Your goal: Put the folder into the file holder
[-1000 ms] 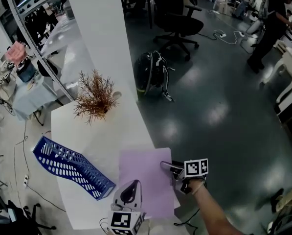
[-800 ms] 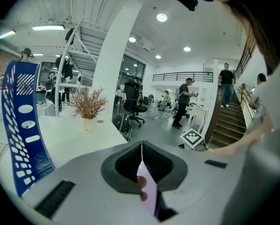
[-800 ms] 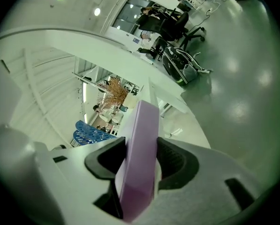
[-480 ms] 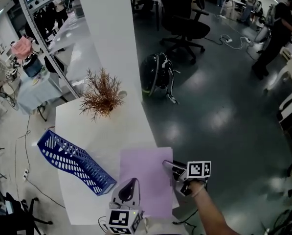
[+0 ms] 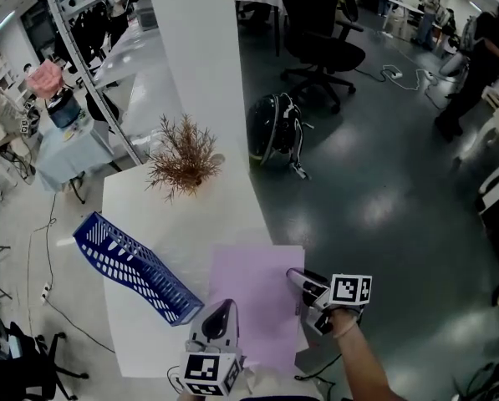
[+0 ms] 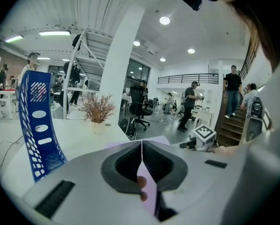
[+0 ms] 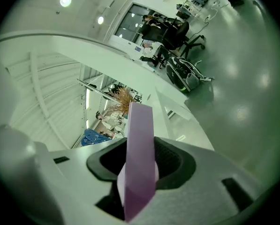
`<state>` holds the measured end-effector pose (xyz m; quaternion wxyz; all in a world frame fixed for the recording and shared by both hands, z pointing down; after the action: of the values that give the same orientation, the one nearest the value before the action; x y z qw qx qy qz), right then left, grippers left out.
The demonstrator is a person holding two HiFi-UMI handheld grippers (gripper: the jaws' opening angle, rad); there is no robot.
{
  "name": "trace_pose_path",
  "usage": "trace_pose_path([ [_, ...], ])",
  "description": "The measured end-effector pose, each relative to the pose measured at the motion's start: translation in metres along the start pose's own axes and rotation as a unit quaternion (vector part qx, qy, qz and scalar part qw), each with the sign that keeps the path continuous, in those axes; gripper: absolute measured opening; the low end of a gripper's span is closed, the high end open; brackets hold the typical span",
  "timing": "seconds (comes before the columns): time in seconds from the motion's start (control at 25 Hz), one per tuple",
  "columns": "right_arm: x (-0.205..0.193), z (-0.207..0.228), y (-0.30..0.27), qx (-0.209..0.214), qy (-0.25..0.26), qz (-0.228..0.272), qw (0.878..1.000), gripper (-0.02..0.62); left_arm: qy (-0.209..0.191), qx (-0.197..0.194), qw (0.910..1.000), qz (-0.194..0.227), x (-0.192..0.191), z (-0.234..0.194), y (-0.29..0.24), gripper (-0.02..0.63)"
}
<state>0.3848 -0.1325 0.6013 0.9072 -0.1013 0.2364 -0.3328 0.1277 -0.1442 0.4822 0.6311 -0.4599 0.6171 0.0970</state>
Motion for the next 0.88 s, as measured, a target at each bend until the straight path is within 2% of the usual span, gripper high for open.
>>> trace_pose_path([
  [0.36,-0.004,-0.022,0.021,-0.004,0.014,0.04,0.999,0.169,-0.002,0.003,1.0,0.006,-0.001,-0.006,0.021,0.006],
  [0.64,0.003,-0.047,0.039,-0.019,0.064,0.08,0.995,0.169,-0.003,0.01,0.9999,0.011,-0.001,-0.019,0.034,0.006],
  [0.76,0.002,-0.058,0.043,-0.016,0.055,0.099,0.993,0.169,-0.003,0.01,0.9998,0.014,0.002,-0.022,0.039,0.006],
  [0.88,0.004,-0.071,0.052,-0.034,0.084,0.111,0.99,0.167,-0.002,0.01,0.9998,0.019,0.004,-0.025,0.046,0.006],
])
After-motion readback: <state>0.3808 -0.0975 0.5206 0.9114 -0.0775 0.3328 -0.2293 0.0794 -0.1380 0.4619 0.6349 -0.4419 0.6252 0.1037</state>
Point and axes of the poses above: the fingertips, and each gripper's own axes: y backward along the fingers, z to its right, x out of its top, the point moved 8 cm from there along y, backward along the fingers, and after that the axes turned 7 degrees about -z, right-handed, at the moved point
